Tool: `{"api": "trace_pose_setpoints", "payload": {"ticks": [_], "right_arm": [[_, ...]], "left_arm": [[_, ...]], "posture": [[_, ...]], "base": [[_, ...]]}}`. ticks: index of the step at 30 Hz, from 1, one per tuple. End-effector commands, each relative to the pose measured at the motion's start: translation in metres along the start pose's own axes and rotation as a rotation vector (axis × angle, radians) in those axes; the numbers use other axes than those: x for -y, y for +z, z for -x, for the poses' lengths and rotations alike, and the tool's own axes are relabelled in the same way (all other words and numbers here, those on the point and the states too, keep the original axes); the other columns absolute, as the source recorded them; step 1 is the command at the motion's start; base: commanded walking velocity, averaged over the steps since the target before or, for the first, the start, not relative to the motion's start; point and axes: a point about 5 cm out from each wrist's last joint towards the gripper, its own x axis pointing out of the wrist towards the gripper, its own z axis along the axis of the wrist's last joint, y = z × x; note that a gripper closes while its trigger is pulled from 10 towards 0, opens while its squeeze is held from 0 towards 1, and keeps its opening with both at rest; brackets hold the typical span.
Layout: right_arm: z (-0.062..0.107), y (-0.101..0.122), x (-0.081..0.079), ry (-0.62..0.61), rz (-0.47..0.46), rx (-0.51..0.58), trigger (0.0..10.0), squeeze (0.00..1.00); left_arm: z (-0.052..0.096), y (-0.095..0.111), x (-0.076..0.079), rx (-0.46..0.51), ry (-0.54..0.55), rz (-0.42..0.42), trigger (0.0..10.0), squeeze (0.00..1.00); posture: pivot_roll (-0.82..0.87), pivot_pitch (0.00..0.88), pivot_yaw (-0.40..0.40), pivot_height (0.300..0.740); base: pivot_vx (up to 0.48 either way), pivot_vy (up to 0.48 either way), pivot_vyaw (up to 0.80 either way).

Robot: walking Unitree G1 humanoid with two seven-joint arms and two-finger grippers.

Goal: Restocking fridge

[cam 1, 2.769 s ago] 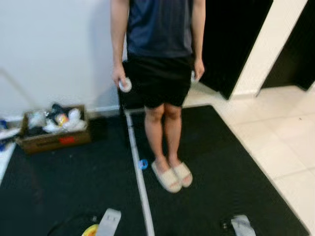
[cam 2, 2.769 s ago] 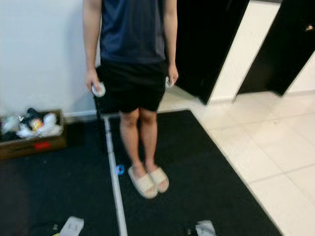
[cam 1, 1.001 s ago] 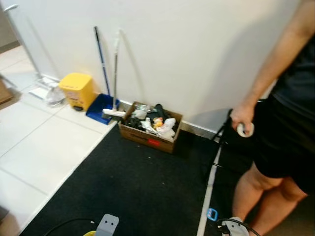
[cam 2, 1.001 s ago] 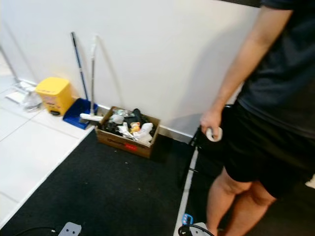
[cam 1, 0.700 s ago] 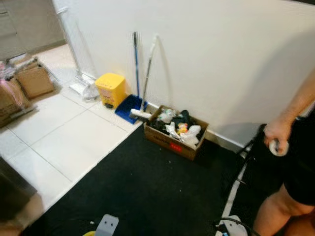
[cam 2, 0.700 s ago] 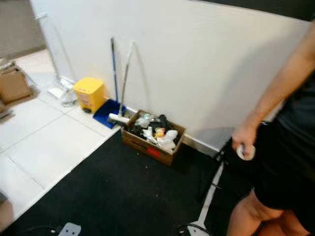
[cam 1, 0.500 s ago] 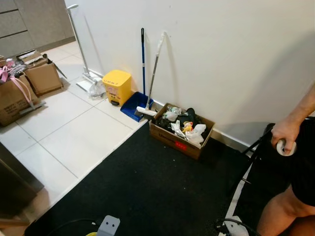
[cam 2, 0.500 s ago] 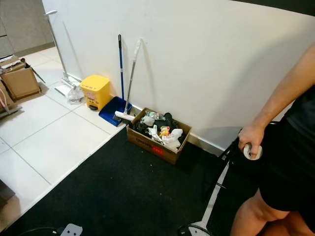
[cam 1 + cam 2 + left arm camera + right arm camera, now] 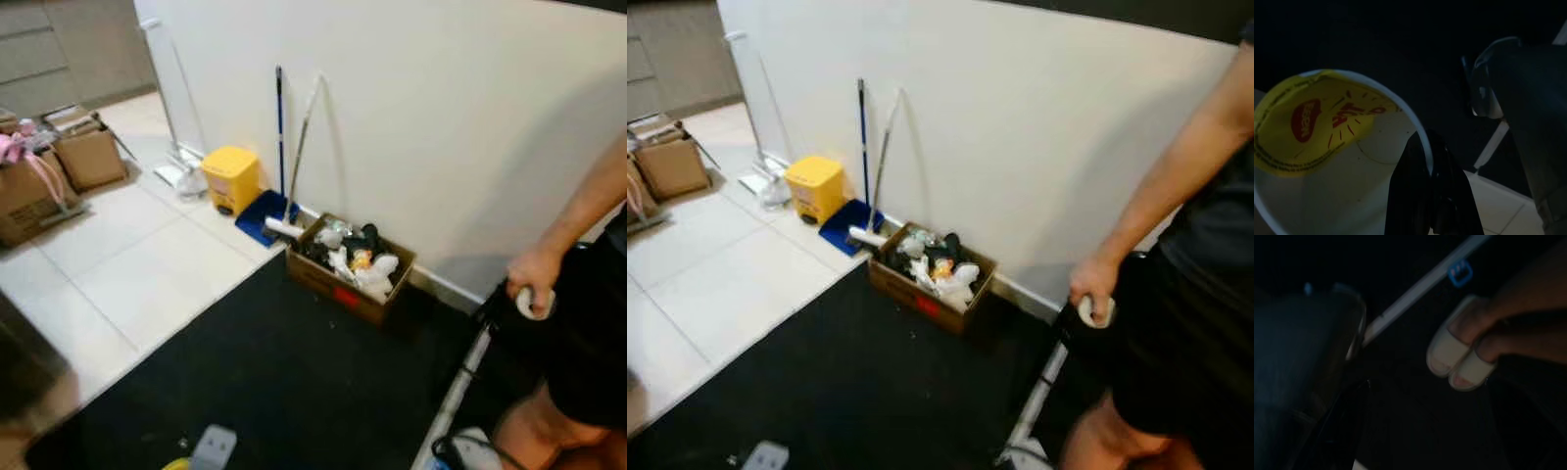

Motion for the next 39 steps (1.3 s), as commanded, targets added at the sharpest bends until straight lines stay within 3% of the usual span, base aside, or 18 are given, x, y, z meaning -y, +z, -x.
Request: {"api": "trace_pose_setpoints", "payload": {"ticks": [1, 25, 39], "right_arm": [[0.0001, 0.0030, 0.0013, 0.000, 0.004, 0.005, 10.0, 0.00], [-0.0005, 0.0020, -0.0019, 0.004, -0.011, 0.004, 10.0, 0.00], [-0.0006, 0.0024, 0.0000, -0.033, 0.018, -0.006, 10.0, 0.00]], "left_arm": [[-0.0019, 0.0017, 0.0144, 0.005, -0.051, 0.009, 10.0, 0.00], [-0.0016, 0.0008, 0.0132, 0.014, -0.054, 0.011, 10.0, 0.00], [-0.0017, 0.0016, 0.0141, 0.017, -0.062, 0.002, 10.0, 0.00]], "posture": [[0.02, 0.000, -0.077, 0.740], [0.02, 0.000, -0.070, 0.740], [0.03, 0.000, -0.074, 0.740]], "base": [[0.000, 0.000, 0.80], [0.000, 0.000, 0.80], [0.000, 0.000, 0.00]]}}
